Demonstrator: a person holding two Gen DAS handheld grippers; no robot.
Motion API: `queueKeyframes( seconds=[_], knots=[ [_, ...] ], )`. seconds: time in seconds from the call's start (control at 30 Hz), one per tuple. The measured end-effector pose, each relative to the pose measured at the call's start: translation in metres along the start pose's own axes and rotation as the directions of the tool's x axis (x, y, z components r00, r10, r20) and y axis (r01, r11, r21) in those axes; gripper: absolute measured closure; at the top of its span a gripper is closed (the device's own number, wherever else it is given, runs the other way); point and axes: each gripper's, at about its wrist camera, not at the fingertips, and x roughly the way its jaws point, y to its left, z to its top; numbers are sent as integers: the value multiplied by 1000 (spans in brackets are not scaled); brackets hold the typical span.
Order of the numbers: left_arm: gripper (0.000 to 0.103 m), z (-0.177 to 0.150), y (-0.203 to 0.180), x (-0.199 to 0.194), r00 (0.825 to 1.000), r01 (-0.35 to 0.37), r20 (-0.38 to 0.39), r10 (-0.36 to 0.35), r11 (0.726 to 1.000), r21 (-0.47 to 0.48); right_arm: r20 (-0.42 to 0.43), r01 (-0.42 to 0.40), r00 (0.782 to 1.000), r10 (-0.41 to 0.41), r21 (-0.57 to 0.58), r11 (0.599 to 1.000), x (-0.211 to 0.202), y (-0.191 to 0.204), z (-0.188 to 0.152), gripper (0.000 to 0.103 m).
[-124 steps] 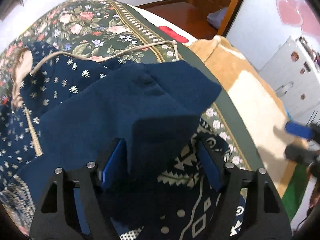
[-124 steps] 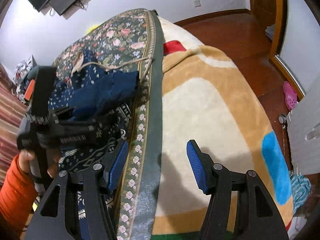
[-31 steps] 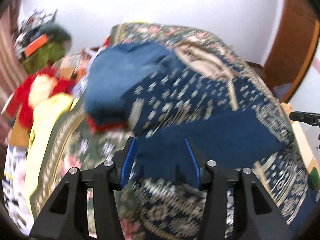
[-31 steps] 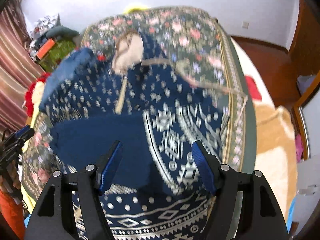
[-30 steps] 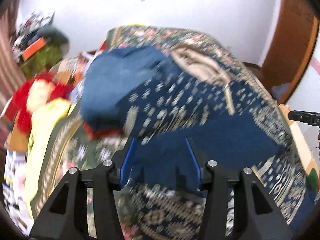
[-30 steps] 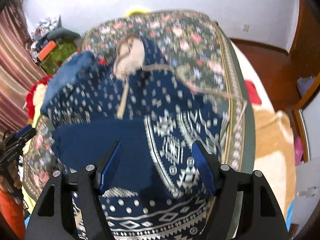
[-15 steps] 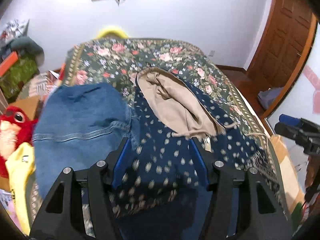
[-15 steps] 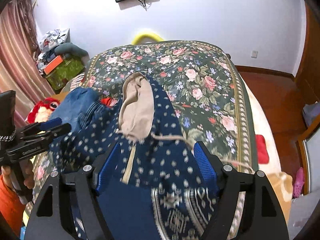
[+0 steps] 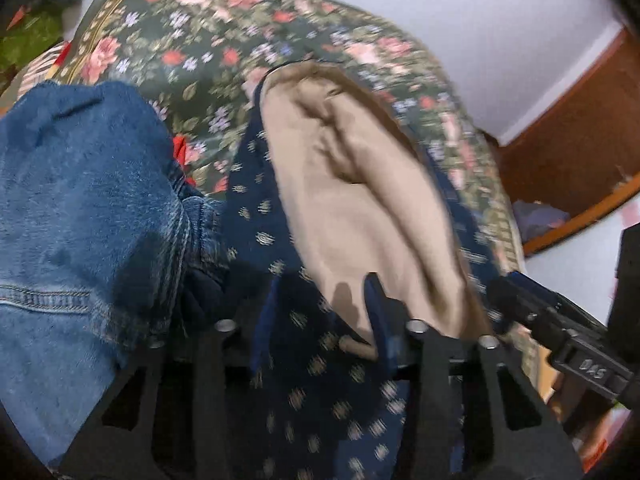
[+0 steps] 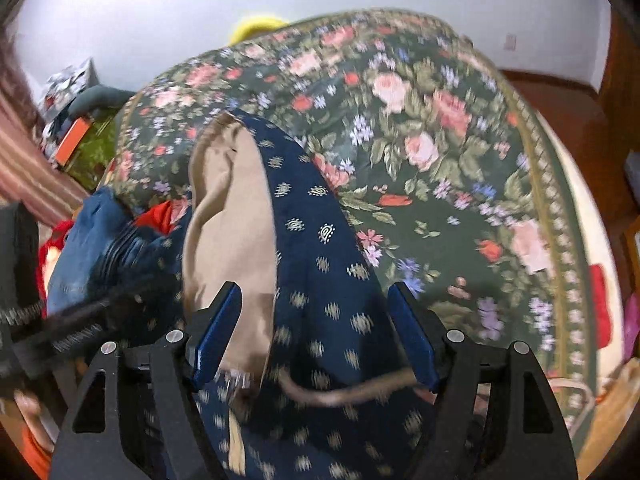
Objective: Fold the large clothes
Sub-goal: 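Grasp the beige-lined hood with both grippers and lift it toward the jacket body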
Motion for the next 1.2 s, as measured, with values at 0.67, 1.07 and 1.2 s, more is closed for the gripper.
queueKeyframes(
  seconds=[0.67,1.07,1.2],
  knots=[
    [96,-23,-10,-63,992,-35,122,20,992,123,132,-9,991,17,-59,998,-65,7,-13,94],
    [96,-122,-27,-181,983,44,156,-91,958,283,159,-67,983,93,-162,984,-169,23,-117,94],
    [96,-165,-21,-183,990,61,107,-96,953,295,121,-37,991,60,-191,981,-176,24,-160,94]
  ],
)
